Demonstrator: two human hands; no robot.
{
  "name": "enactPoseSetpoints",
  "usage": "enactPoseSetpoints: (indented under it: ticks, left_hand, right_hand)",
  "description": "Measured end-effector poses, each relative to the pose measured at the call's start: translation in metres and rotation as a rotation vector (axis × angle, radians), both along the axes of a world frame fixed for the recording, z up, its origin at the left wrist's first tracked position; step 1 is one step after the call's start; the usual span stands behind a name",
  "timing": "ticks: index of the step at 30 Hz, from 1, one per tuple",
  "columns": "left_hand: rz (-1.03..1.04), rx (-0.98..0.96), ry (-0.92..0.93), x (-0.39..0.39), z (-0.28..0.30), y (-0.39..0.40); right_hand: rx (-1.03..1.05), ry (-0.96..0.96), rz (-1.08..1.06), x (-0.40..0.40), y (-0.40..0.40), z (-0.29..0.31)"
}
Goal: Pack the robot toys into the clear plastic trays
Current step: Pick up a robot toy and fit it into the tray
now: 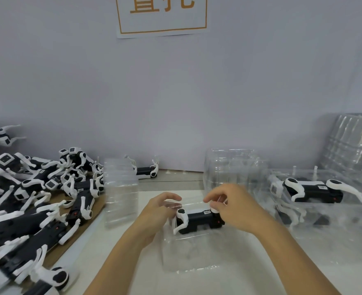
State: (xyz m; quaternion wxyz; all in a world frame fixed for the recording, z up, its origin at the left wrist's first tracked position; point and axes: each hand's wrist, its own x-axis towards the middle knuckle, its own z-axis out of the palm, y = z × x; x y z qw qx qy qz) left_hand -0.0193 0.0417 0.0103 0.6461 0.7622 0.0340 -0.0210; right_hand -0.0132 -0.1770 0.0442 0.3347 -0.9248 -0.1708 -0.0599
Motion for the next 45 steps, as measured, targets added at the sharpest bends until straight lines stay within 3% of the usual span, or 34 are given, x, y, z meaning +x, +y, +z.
enactPoseSetpoints:
  ticks: [7, 13, 16, 18, 21, 23, 25, 27, 29, 30, 33, 34, 37, 39, 41, 43, 45]
  left_hand:
    - [-0.03, -0.018, -0.036, -0.001, -0.004, 0.0]
    - [0.057, -0.066, -0.077, 0.001, -0.006, -0.005]
    - [0.09, -0.106, -0.104, 0.001, -0.008, -0.002]
    - [0.076, 0.02, -0.182, 0.001, -0.008, 0.0]
    - [0.16, 0.484, -0.453, 0.003, 0.001, 0.0]
    - [0.122, 0.679, -0.625, -0.002, 0.016, -0.006]
    - [-0.11, 0.76, -0.549, -0.008, 0.026, -0.018]
    - [-0.32, 1.03, -0.317, -0.013, 0.024, -0.037]
    - [-0.344, 1.224, -0.281, -0.015, 0.016, -0.05]
    - [-0.307, 1.226, -0.317, -0.015, 0.015, -0.052]
    - [-0.218, 1.042, -0.369, -0.012, 0.024, -0.036]
    - [-0.201, 0.893, -0.37, -0.012, 0.03, -0.026]
    - [-0.121, 0.211, -0.35, -0.015, 0.049, -0.002]
    - [-0.087, -0.229, -0.296, -0.018, 0.057, 0.004]
    - [-0.044, -0.526, -0.232, -0.023, 0.062, 0.001]
    - [-0.027, -0.674, -0.18, -0.027, 0.064, -0.004]
    - [-0.052, -0.678, -0.153, -0.028, 0.063, -0.005]
  right_hand:
    - [-0.088, 0.053, -0.042, -0.003, -0.008, 0.006]
    - [-0.096, -0.054, 0.198, -0.027, 0.048, 0.0]
    - [-0.074, -0.049, 0.216, -0.025, 0.052, -0.001]
    - [-0.058, -0.014, 0.237, -0.023, 0.044, 0.001]
    - [0.056, -0.024, 0.188, -0.016, 0.037, -0.001]
    - [0.147, -0.091, 0.08, -0.011, 0.03, 0.003]
    - [0.218, -0.184, -0.013, -0.006, 0.021, 0.01]
    - [0.286, -0.229, -0.054, -0.003, 0.012, 0.016]
    - [0.316, -0.244, -0.06, -0.004, 0.007, 0.02]
    - [0.332, -0.265, -0.068, -0.005, 0.004, 0.023]
    - [0.433, -0.378, -0.148, -0.006, 0.001, 0.03]
    - [0.503, -0.42, -0.196, -0.006, 0.001, 0.032]
    - [0.74, -0.5, -0.298, -0.012, 0.008, 0.037]
    - [0.695, -0.423, -0.141, -0.018, 0.023, 0.036]
    - [0.516, -0.286, 0.098, -0.024, 0.043, 0.027]
    - [0.446, -0.276, 0.153, -0.025, 0.054, 0.019]
    - [0.441, -0.312, 0.128, -0.023, 0.051, 0.019]
